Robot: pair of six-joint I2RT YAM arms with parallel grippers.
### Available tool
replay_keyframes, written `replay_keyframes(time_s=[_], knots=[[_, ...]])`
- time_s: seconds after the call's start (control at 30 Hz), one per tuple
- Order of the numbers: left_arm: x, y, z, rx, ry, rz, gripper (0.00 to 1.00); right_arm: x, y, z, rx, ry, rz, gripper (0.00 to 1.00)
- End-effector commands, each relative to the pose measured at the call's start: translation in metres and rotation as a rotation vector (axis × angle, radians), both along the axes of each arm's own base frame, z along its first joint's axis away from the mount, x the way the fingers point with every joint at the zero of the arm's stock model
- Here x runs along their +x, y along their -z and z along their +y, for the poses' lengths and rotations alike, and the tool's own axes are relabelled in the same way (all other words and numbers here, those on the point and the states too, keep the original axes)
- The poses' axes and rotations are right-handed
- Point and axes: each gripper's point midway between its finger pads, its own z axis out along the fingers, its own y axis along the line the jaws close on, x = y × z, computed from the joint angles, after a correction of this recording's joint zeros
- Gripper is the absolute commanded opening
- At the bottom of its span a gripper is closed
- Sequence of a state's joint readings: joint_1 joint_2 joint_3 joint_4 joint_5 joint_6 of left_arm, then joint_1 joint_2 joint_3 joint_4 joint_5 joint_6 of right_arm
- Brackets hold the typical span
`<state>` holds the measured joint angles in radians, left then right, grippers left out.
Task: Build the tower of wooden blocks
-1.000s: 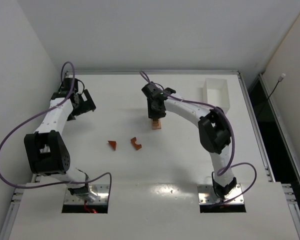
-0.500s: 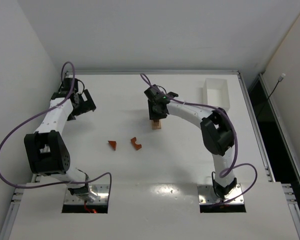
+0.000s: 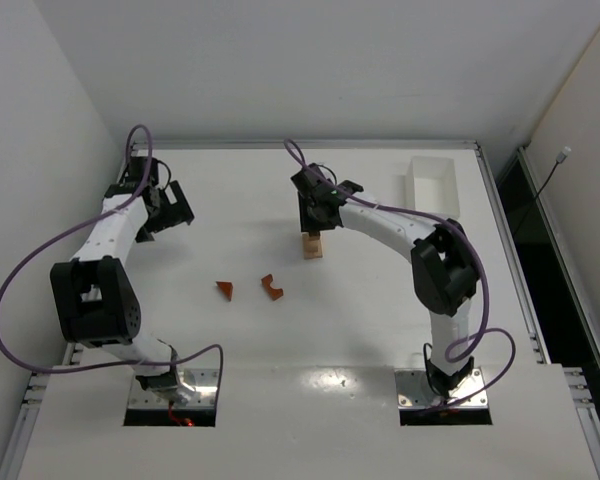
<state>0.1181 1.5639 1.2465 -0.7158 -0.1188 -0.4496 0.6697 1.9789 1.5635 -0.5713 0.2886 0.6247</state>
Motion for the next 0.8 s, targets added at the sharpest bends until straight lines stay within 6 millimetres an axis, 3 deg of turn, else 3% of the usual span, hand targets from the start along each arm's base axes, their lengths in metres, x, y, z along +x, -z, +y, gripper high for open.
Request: replay_keyframes(time_s=[0.0, 0.77], knots=[[0.011, -0.012, -0.003, 0.001, 0.017, -0.046, 1.00, 0.010, -0.007, -0.001, 0.007, 0.017, -0.044, 0.00], [0.010, -0.005, -0.005, -0.008, 0.022, -0.029, 1.00, 0.021, 0.012, 0.005, 0.042, 0.006, 0.000, 0.00]])
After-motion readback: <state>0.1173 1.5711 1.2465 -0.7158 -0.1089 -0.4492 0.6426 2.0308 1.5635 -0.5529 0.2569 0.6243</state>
